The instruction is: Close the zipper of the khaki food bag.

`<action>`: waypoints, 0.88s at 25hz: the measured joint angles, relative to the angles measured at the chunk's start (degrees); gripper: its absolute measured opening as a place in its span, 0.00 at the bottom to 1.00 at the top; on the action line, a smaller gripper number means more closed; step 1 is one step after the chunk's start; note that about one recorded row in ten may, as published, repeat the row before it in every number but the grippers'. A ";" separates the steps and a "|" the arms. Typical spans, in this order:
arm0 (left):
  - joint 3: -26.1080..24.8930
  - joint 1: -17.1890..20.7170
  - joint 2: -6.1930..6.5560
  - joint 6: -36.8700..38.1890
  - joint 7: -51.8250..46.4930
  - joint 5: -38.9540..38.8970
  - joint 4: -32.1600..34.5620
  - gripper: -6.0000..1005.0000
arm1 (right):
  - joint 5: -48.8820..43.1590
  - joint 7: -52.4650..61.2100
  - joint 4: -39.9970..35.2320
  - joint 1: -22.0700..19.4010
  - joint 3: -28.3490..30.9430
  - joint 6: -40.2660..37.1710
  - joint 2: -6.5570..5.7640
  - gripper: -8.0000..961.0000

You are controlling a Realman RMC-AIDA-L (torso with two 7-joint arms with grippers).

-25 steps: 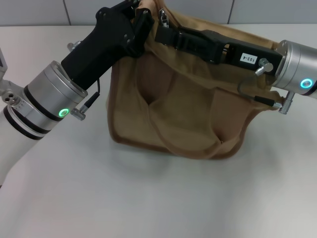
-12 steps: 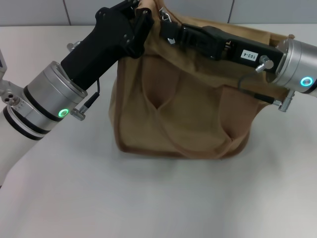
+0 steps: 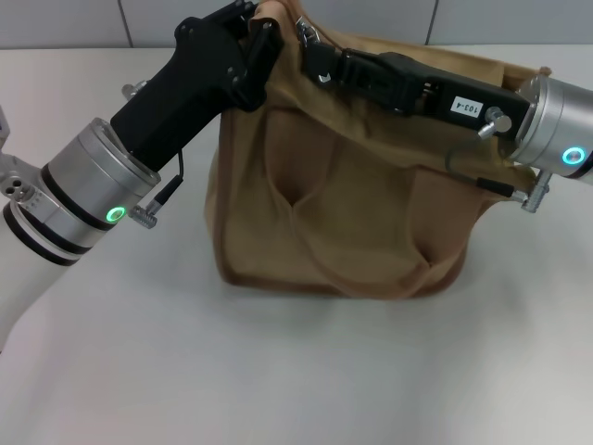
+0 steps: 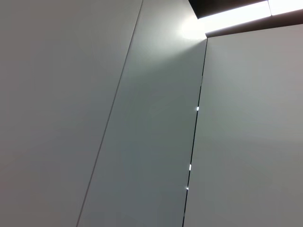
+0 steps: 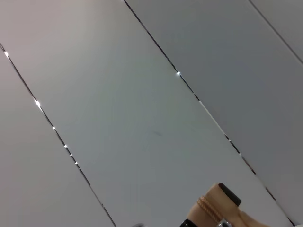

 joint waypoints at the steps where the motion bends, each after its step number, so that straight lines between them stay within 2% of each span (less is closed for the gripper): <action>1: -0.25 0.15 0.00 0.01 0.00 0.01 0.00 0.04 | 0.02 0.02 -0.08 -0.18 0.02 -0.05 -0.05 0.03; 15: -1.30 1.40 0.00 0.38 0.00 0.03 0.40 0.04 | 0.02 0.75 -0.41 -1.96 -0.16 -0.04 -0.39 0.02; 22: -1.31 1.28 0.01 0.46 0.00 0.14 0.06 0.03 | 1.15 0.35 -1.50 -1.97 -0.49 -2.52 -0.27 0.02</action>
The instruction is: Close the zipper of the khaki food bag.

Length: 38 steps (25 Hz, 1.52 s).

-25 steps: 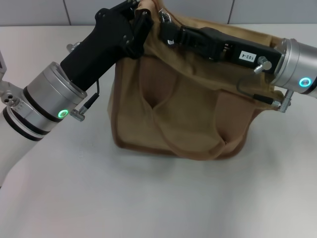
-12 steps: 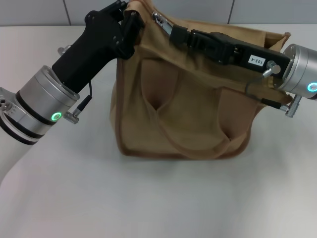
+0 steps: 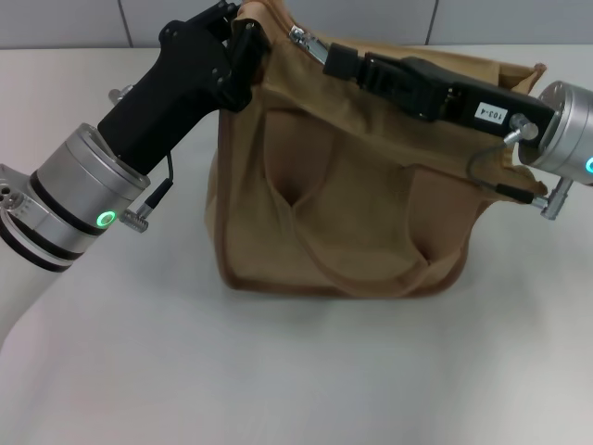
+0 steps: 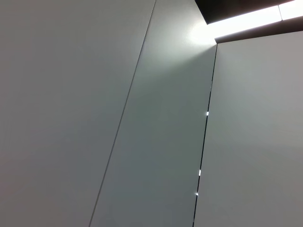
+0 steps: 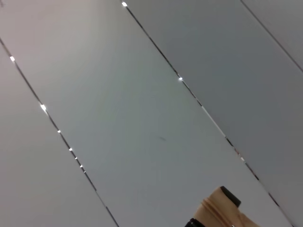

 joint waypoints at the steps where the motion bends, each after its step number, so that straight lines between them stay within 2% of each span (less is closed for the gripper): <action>1: 0.00 -0.02 0.00 0.00 0.00 0.01 -0.01 0.03 | 0.08 0.04 -0.17 0.20 -0.23 -0.04 0.02 0.02; 11: 0.01 0.09 0.00 0.37 0.00 0.00 -0.06 0.04 | -0.02 0.27 -0.50 -0.35 -0.90 0.59 -0.04 0.02; 22: 0.01 0.24 0.00 0.40 0.00 -0.07 0.00 0.04 | 0.19 3.01 -4.97 -5.64 -0.84 0.05 -0.21 0.02; 27: -0.28 0.81 -0.01 0.40 0.00 -0.11 0.28 0.04 | 0.23 4.40 -7.32 -9.25 -0.34 -0.20 -0.33 0.02; 38: -1.94 2.47 0.12 0.40 0.00 -0.25 0.73 0.04 | 0.56 5.75 -8.61 -16.52 3.48 -2.49 -2.22 0.02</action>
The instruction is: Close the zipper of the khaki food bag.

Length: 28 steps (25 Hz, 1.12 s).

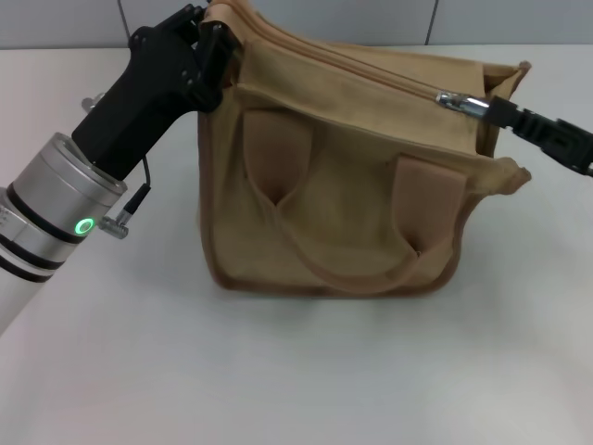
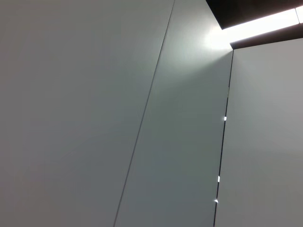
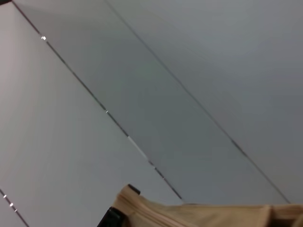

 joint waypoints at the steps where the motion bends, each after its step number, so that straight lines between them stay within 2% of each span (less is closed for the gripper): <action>1: -0.16 0.19 0.01 0.00 0.00 0.00 0.09 0.04 | 0.01 0.14 -0.01 -0.39 0.31 -0.11 -0.09 0.02; 10: -0.45 1.43 0.05 -0.34 -0.09 -0.09 0.45 0.05 | 0.64 -1.76 0.09 -2.86 5.57 -3.71 -0.23 0.01; 18: -0.96 3.40 0.30 -1.30 0.03 -0.07 1.31 0.05 | 2.54 -11.51 0.49 -4.25 8.03 -7.75 1.23 0.14; 21: -0.99 4.58 0.29 -1.44 -0.07 0.17 2.44 0.14 | 2.58 -12.67 0.62 -4.32 7.91 -7.99 1.52 0.22; 22: -1.07 7.00 0.40 -1.68 -0.12 0.12 3.98 0.17 | 2.60 -13.41 0.82 -4.45 7.97 -8.02 1.72 0.26; 24: -1.14 8.03 0.43 -1.71 -0.14 0.01 4.71 0.24 | 2.80 -14.84 2.02 -4.74 8.60 -8.01 1.93 0.34; 28: -2.16 13.76 0.51 -1.57 -0.70 -0.17 9.28 0.40 | 3.60 -16.19 5.20 -5.59 11.92 -7.57 1.95 0.51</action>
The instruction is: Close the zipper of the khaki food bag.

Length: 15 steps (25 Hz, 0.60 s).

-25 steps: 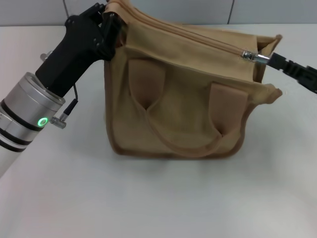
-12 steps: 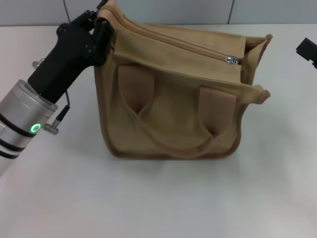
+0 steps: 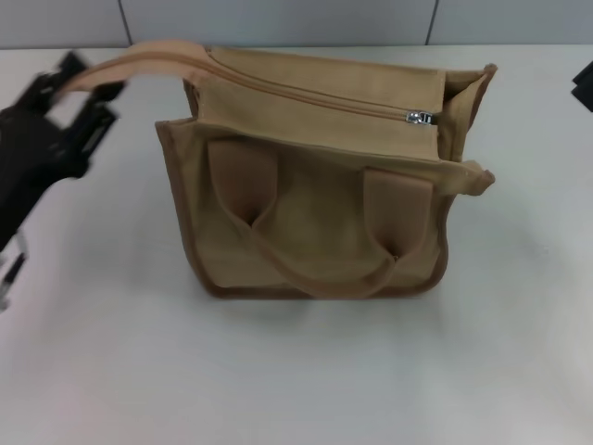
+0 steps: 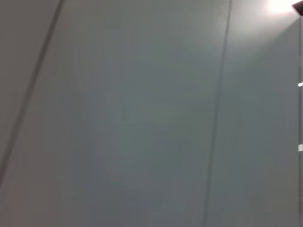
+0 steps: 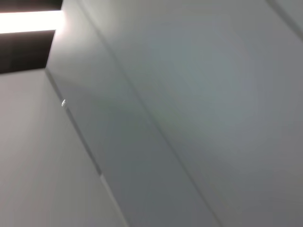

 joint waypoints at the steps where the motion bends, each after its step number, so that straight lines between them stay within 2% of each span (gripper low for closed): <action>1: -1.21 2.05 0.03 0.00 -0.04 -0.01 1.11 0.44 | 0.03 -0.59 0.39 -0.27 0.64 -0.08 0.00 0.56; 3: -2.72 4.26 0.15 0.05 -0.05 -0.01 1.98 0.52 | 0.04 -3.11 1.17 -0.57 0.99 -0.73 0.04 0.65; 6: -3.54 7.92 0.36 0.62 -0.68 0.37 4.29 0.63 | -0.09 -9.94 2.92 -0.73 0.53 -3.21 0.11 0.65; 10: -0.12 11.89 0.85 2.20 -1.98 4.04 9.83 0.76 | -2.77 -20.62 3.85 -0.59 -3.22 -5.72 0.15 0.66; 12: 2.68 13.09 1.74 4.62 -2.94 6.78 11.78 0.83 | -4.19 -24.88 3.66 -0.39 -6.70 -6.21 0.15 0.67; 13: 5.22 13.63 2.74 7.49 -3.83 9.13 13.00 0.83 | -4.71 -25.79 3.57 -0.16 -8.49 -6.21 0.15 0.67; 15: 8.52 13.82 3.93 12.15 -4.54 12.60 14.09 0.83 | -5.81 -27.27 3.21 0.41 -12.37 -5.90 0.15 0.67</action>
